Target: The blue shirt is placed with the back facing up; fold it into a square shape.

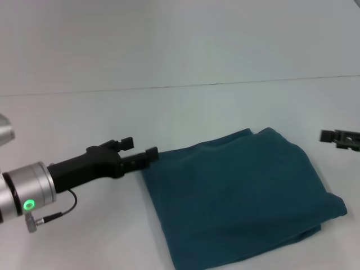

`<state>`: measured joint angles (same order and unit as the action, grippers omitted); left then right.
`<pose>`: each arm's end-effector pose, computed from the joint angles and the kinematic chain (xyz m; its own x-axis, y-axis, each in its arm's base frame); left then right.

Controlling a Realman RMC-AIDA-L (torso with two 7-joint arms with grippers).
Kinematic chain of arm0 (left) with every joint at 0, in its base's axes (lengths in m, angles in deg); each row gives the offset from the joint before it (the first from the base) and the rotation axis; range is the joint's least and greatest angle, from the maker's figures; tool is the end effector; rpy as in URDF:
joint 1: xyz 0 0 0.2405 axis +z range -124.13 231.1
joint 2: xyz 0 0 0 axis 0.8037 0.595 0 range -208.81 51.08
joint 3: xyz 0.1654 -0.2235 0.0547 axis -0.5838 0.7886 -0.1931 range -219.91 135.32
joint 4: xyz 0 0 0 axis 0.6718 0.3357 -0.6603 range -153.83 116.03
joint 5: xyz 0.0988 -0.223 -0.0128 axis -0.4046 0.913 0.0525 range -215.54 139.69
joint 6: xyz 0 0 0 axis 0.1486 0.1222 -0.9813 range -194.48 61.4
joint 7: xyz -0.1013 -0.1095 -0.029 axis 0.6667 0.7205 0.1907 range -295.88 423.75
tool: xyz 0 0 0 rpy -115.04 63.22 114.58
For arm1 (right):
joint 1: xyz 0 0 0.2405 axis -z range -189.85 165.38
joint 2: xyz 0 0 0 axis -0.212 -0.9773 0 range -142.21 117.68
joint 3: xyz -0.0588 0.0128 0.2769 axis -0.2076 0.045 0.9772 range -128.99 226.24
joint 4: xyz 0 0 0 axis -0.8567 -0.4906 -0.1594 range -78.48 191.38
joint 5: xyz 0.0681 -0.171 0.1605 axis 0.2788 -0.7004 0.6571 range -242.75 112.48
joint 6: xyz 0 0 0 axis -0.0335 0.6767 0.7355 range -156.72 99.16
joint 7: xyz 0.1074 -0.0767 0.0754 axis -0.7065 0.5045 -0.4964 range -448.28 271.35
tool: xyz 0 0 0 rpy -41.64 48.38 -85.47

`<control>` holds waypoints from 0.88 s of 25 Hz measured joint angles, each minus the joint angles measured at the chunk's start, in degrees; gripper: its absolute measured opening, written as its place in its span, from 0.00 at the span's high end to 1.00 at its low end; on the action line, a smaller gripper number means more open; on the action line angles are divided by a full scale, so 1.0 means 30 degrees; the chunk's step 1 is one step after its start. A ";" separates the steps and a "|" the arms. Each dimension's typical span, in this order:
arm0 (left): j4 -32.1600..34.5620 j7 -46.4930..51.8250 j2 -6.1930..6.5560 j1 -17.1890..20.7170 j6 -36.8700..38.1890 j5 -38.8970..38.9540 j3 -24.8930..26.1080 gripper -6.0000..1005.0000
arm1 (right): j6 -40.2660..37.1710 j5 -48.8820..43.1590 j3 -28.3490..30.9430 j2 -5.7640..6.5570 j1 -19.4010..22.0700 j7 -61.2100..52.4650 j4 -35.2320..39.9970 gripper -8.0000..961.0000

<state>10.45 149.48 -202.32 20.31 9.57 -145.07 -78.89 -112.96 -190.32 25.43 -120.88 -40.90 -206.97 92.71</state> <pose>-0.2874 0.3941 -0.0656 0.5580 0.4958 0.6654 0.7131 -0.6966 -0.0789 0.3901 0.3802 0.0933 0.2453 -0.7509 -0.6131 -0.9612 -0.2705 -0.0534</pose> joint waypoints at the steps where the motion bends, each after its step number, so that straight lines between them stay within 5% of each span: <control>1: 0.0000 0.0514 0.0019 -0.0090 -0.0377 -0.0036 -0.0022 0.07 | 0.0002 0.0004 0.0024 -0.0050 -0.0189 0.0055 -0.0036 0.19; 3: -0.0002 0.1998 0.0120 -0.0342 -0.1319 -0.0151 -0.0124 0.07 | 0.0036 0.0021 0.0069 -0.0086 -0.0514 0.0116 -0.0095 0.10; 11: -0.0033 0.6648 0.0528 -0.0919 -0.4442 -0.0707 -0.2352 0.07 | -0.0283 0.0062 0.0086 -0.0066 -0.1221 0.0127 0.0002 0.02; 22: -0.0217 1.1074 0.0457 -0.1878 -0.6307 -0.2927 -0.3396 0.07 | -0.0780 0.0540 -0.0062 0.0177 -0.1285 0.0159 0.0440 0.02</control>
<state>9.80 182.70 -200.95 14.67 -9.35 -153.85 -89.08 -115.30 -188.70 25.24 -120.35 -44.75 -206.49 94.03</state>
